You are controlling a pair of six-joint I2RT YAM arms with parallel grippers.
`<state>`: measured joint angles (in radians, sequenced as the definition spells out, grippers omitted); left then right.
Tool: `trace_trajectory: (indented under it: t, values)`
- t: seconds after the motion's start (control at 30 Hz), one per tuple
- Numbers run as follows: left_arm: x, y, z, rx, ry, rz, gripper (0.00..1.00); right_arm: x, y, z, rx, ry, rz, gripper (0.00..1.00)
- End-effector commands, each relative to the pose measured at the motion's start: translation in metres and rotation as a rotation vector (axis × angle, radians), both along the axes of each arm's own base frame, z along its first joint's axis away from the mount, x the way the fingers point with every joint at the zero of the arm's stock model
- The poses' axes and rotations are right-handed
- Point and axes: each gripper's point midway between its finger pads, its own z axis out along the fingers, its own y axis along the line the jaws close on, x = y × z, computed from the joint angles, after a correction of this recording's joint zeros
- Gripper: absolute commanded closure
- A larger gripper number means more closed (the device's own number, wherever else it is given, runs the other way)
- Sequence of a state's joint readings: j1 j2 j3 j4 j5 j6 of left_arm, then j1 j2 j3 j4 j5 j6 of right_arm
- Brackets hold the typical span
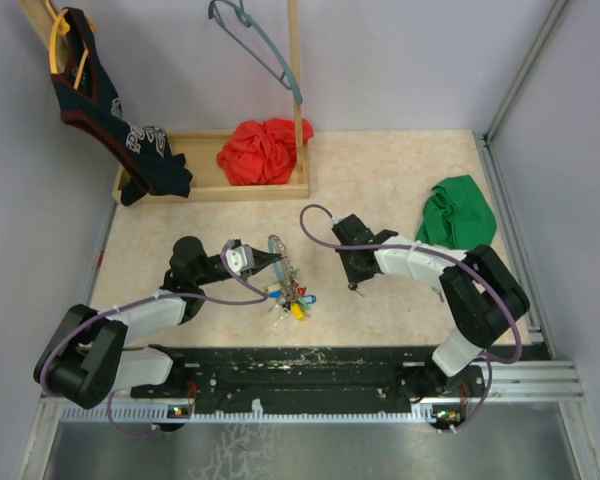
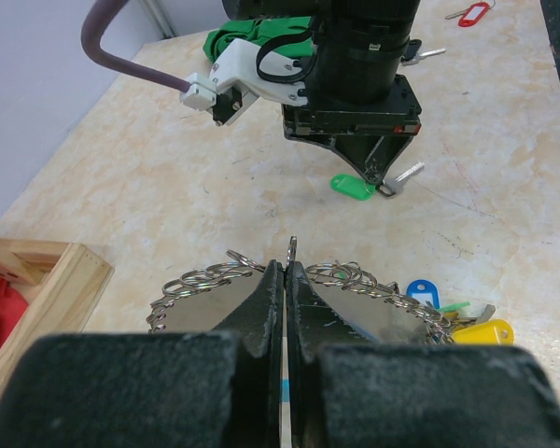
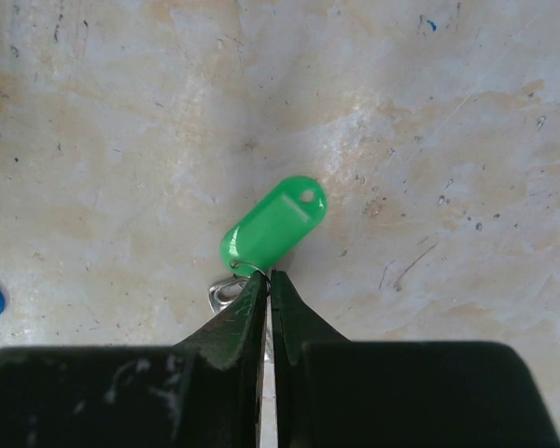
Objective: Put the keys on the keyring
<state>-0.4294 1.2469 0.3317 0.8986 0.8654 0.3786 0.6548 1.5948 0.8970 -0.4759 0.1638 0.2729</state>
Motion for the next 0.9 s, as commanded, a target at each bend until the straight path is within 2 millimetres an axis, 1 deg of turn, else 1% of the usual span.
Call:
trace_trajectory:
  t: [0.0, 0.27, 0.37, 0.47, 0.63, 0.77, 0.87]
  values:
    - [-0.002, 0.0, 0.015, -0.031, -0.059, -0.015, 1.0, 0.009, 0.002, 0.004, 0.011, -0.013, -0.025, 0.95]
    - [-0.002, 0.0, 0.014, -0.031, -0.054, -0.017, 1.0, 0.01, 0.007, 0.007, 0.031, -0.011, -0.018, 0.94]
    - [-0.002, 0.0, 0.015, -0.031, -0.054, -0.019, 1.0, 0.01, 0.012, 0.013, 0.057, -0.015, -0.008, 0.95]
    - [-0.003, 0.0, 0.014, -0.032, -0.053, -0.017, 1.0, 0.011, 0.016, 0.019, 0.079, -0.02, 0.004, 1.0]
    - [-0.002, 0.0, 0.015, -0.033, -0.056, -0.017, 1.0, 0.012, 0.02, 0.03, 0.093, -0.032, 0.031, 1.0]
    - [-0.002, -0.001, 0.015, -0.034, -0.056, -0.019, 1.0, 0.014, 0.015, 0.035, 0.017, -0.063, 0.048, 1.0]
    - [-0.002, -0.001, 0.015, -0.034, -0.055, -0.019, 1.0, 0.014, 0.011, 0.031, -0.061, -0.066, 0.054, 1.0]
